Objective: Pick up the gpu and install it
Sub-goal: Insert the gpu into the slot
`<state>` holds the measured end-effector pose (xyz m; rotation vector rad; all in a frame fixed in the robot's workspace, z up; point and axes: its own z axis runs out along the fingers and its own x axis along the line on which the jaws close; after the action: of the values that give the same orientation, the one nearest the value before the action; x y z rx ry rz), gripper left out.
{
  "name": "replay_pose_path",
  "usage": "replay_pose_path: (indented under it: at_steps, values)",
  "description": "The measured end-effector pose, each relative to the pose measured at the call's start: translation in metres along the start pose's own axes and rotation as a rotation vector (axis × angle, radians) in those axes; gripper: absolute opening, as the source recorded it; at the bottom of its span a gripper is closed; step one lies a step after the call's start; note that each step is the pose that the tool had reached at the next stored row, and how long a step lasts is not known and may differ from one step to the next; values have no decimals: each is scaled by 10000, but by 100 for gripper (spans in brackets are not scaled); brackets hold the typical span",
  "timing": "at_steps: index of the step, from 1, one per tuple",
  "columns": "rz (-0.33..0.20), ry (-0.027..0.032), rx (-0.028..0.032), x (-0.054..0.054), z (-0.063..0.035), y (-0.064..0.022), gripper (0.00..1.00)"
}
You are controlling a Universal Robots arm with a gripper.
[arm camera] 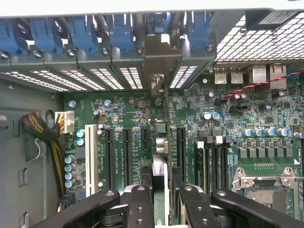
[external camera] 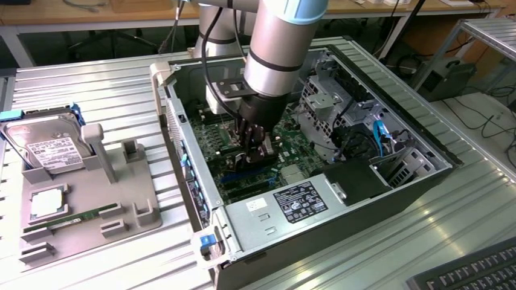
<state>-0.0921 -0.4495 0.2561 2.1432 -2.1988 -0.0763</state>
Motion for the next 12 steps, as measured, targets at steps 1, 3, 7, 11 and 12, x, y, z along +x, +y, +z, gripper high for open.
replay_pose_path:
  at_steps: [1,3,7,11,12]
  values:
    - [0,-1,-2,1,4,-1,26]
    - [0,-1,-9,7,13,-1,26]
    - [0,1,-16,19,28,-3,26]
    - [-1,1,-30,33,40,-4,26]
    - [0,0,-33,35,42,-4,26]
